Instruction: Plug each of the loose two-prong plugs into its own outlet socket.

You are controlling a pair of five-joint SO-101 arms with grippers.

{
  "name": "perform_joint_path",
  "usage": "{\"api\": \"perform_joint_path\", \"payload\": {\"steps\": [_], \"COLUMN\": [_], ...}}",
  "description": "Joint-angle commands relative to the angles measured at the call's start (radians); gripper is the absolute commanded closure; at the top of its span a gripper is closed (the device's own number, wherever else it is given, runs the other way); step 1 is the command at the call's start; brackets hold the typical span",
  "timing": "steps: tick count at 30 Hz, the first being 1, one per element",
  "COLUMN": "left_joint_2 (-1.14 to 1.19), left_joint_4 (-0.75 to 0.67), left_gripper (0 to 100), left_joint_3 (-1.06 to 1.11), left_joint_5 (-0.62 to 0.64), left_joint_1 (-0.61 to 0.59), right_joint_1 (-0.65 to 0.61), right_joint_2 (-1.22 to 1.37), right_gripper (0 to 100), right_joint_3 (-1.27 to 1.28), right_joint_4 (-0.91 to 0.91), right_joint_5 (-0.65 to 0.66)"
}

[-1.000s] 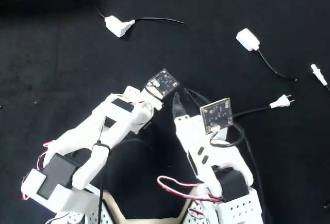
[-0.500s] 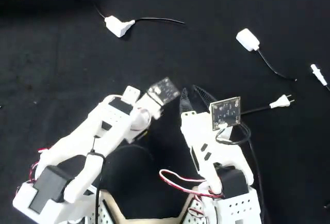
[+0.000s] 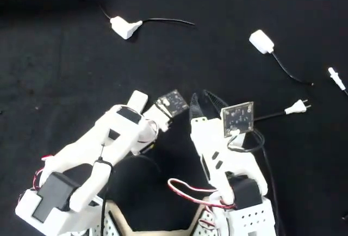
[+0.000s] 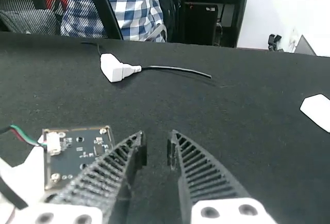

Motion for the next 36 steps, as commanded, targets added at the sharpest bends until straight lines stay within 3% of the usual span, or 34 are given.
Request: {"api": "perform_joint_path", "payload": {"steps": [1,16,36], "left_joint_2": [0.002,0.0,0.003], "left_joint_4": [0.017,0.11,0.103], "left_gripper": [88,90,86], "left_joint_3": [0.001,-0.007,-0.081], "left_joint_5": [-0.006,-0.017,-0.035], "left_joint_1": [0.012,0.004,0.054], "right_joint_1": [0.012,0.012,0.012], "right_joint_2": [-0.005,-0.005,-0.007], "right_gripper": [91.0,91.0,91.0], "right_joint_3": [-0.005,-0.005,0.002], "right_joint_4": [-0.017,-0.017,-0.028], "right_joint_5": [-0.008,-0.008,-0.008]}}
